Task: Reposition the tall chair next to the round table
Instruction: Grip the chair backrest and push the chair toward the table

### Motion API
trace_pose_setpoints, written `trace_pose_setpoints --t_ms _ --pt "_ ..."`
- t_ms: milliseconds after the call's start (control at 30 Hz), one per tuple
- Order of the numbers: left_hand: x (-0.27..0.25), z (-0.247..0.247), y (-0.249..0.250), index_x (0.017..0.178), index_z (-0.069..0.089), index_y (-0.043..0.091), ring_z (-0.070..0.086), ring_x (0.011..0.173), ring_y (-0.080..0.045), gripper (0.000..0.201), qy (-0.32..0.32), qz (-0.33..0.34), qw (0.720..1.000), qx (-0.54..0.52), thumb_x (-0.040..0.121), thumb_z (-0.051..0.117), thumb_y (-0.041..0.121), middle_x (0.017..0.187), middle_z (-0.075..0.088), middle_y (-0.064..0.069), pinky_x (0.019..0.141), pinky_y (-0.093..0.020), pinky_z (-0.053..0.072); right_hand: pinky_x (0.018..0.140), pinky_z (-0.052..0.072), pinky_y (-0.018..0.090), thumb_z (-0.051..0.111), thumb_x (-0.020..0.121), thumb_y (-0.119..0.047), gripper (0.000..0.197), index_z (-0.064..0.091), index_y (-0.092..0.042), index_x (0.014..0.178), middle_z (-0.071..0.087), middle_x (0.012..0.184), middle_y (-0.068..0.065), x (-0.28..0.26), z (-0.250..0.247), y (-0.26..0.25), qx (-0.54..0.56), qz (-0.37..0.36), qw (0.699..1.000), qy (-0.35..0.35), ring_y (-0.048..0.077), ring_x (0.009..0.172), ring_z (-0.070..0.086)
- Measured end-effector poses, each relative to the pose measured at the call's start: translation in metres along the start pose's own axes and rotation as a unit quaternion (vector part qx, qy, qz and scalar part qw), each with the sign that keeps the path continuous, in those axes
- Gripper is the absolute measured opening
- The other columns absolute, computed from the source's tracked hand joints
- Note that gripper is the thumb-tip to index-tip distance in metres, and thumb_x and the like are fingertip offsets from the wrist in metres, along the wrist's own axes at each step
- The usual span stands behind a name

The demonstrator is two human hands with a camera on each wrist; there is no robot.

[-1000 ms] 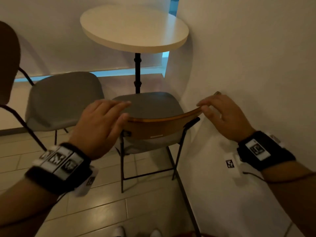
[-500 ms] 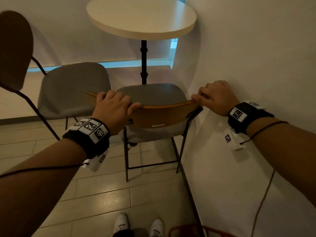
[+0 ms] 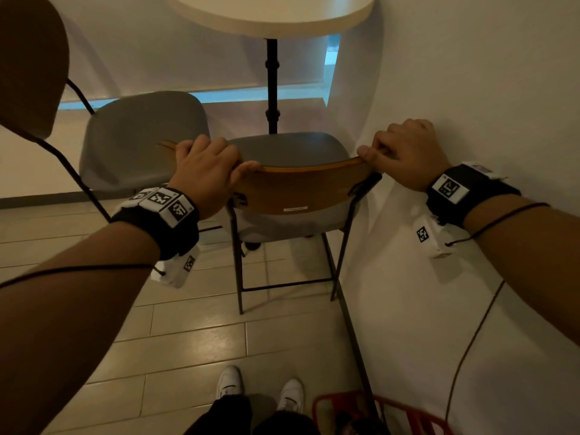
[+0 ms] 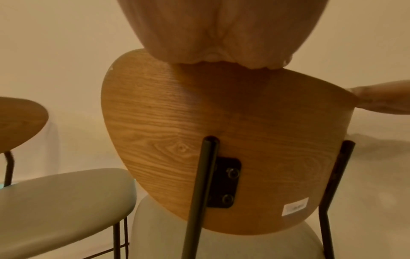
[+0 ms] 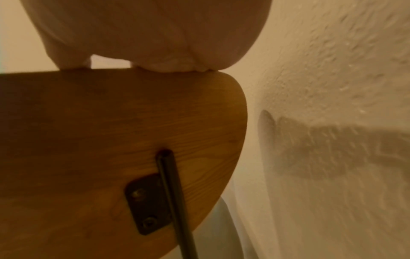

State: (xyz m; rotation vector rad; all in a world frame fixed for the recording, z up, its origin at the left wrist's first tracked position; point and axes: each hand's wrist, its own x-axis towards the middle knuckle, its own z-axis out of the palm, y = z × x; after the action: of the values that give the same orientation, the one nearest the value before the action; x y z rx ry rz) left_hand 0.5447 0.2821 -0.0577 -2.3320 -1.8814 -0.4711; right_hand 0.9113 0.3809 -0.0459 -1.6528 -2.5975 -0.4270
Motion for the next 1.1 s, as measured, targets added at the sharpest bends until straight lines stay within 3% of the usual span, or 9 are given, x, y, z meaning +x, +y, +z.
trace_pose_setpoints --t_ms 133,200,267,433,533,667,767,967,1100 --pt "-0.002 -0.005 -0.013 0.088 0.054 0.023 0.035 0.09 -0.018 0.052 -0.016 0.007 1.0 0.004 0.097 0.021 0.063 0.09 0.047 0.002 0.093 -0.044 0.026 0.079 0.025 0.034 0.021 0.093 -0.081 0.083 0.07 -0.015 0.081 0.054 0.074 -0.002 -0.018 -0.004 -0.018 0.131 0.018 0.99 0.056 0.021 0.076 0.05" --pt "-0.004 -0.008 -0.02 0.087 0.051 0.025 0.036 0.089 -0.019 0.051 -0.023 0.012 1.0 0.009 0.097 0.019 0.064 0.089 0.045 0.003 0.094 -0.046 0.027 0.078 0.024 0.034 0.01 0.091 -0.086 0.09 0.068 -0.018 0.078 0.049 0.072 -0.005 -0.02 -0.003 -0.024 0.126 0.013 0.989 0.069 0.019 0.074 0.045" --pt "-0.007 -0.009 -0.024 0.085 0.049 0.026 0.036 0.089 -0.02 0.051 -0.023 0.013 1.0 0.012 0.097 0.018 0.064 0.087 0.044 0.002 0.095 -0.046 0.028 0.084 0.032 0.038 0.007 0.089 -0.087 0.091 0.067 -0.02 0.079 0.049 0.072 -0.006 -0.02 -0.001 -0.026 0.113 0.009 0.991 0.069 0.02 0.074 0.045" --pt "-0.007 -0.011 -0.016 0.085 0.046 0.027 0.036 0.089 -0.021 0.048 -0.021 0.008 1.0 0.01 0.096 0.017 0.064 0.087 0.043 0.002 0.096 -0.046 0.027 0.067 0.008 0.027 0.013 0.091 -0.086 0.087 0.066 -0.019 0.077 0.048 0.07 -0.007 -0.019 -0.007 -0.021 0.138 -0.006 0.988 0.074 0.017 0.07 0.045" --pt "-0.003 -0.01 -0.011 0.09 0.053 0.024 0.039 0.092 -0.022 0.054 -0.032 0.005 0.999 0.011 0.095 0.017 0.064 0.09 0.046 0.002 0.096 -0.045 0.027 0.071 0.018 0.027 0.025 0.095 -0.079 0.068 0.06 -0.023 0.077 0.047 0.069 -0.01 -0.017 -0.011 -0.019 0.146 -0.002 0.988 0.049 0.016 0.071 0.045" --pt "0.004 -0.007 0.0 0.092 0.056 0.023 0.036 0.092 -0.02 0.055 -0.025 0.003 1.0 0.003 0.097 0.02 0.063 0.092 0.046 0.002 0.095 -0.043 0.025 0.082 0.051 0.043 0.057 0.101 -0.044 0.039 0.068 -0.013 0.08 0.069 0.082 0.008 0.002 -0.005 -0.002 -0.011 0.002 1.0 -0.012 0.034 0.082 0.066" --pt "0.008 -0.003 0.003 0.093 0.057 0.022 0.033 0.09 -0.017 0.054 -0.018 0.006 1.0 0.003 0.098 0.021 0.062 0.092 0.046 0.002 0.092 -0.04 0.023 0.083 0.054 0.046 0.066 0.099 -0.029 0.02 0.071 -0.012 0.088 0.072 0.088 0.014 0.01 -0.007 -0.001 -0.061 0.013 0.996 -0.057 0.039 0.088 0.069" --pt "0.008 -0.001 0.001 0.091 0.056 0.024 0.033 0.09 -0.016 0.054 -0.012 0.004 1.0 0.003 0.096 0.02 0.064 0.091 0.045 0.004 0.091 -0.04 0.022 0.083 0.054 0.048 0.064 0.099 -0.034 0.027 0.072 -0.013 0.086 0.071 0.085 0.014 0.006 -0.001 0.001 -0.033 0.012 0.999 -0.006 0.04 0.085 0.068" --pt "0.003 -0.004 0.003 0.092 0.056 0.025 0.038 0.089 -0.018 0.052 -0.019 -0.002 1.0 0.004 0.098 0.02 0.063 0.09 0.047 0.004 0.093 -0.041 0.024 0.091 0.044 0.047 0.037 0.097 -0.064 0.066 0.074 -0.01 0.091 0.071 0.085 0.015 -0.004 -0.001 0.001 0.078 0.011 0.996 0.049 0.035 0.081 0.064"
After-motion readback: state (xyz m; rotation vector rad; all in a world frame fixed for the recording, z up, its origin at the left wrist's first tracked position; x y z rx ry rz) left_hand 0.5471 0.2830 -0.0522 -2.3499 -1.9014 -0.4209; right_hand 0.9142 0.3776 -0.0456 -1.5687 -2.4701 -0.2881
